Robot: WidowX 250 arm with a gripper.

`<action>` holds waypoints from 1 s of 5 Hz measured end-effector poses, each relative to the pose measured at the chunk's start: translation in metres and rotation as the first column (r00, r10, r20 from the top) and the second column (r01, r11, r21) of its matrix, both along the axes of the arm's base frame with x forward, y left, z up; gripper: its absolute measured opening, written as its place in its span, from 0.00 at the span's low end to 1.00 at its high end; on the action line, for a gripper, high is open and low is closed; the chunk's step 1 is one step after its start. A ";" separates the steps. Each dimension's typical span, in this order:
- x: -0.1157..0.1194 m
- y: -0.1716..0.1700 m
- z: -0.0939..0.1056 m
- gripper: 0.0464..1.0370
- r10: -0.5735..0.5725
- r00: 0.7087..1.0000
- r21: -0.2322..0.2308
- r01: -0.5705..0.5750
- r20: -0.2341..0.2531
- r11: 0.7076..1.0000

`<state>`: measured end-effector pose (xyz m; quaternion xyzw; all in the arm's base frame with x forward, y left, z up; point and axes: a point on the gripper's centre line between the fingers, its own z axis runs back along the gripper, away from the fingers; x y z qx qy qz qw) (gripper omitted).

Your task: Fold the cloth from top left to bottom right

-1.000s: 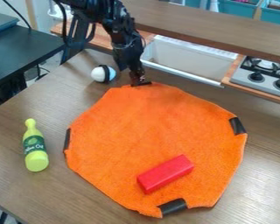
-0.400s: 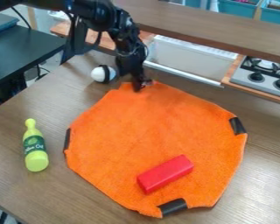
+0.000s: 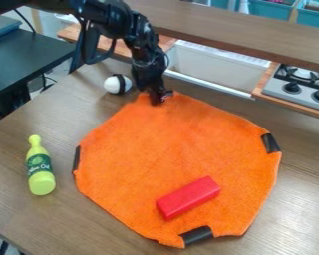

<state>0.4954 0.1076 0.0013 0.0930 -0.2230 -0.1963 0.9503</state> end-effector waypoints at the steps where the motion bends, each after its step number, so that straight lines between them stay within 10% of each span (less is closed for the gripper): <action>1: -0.003 -0.002 -0.005 0.34 -0.003 1.000 -0.009 0.003 -0.006 1.000; 3: -0.015 -0.013 -0.003 0.02 -0.051 0.999 -0.044 0.051 -0.001 0.998; 5: -0.035 -0.038 0.040 0.00 -0.151 0.981 -0.061 0.159 0.118 0.985</action>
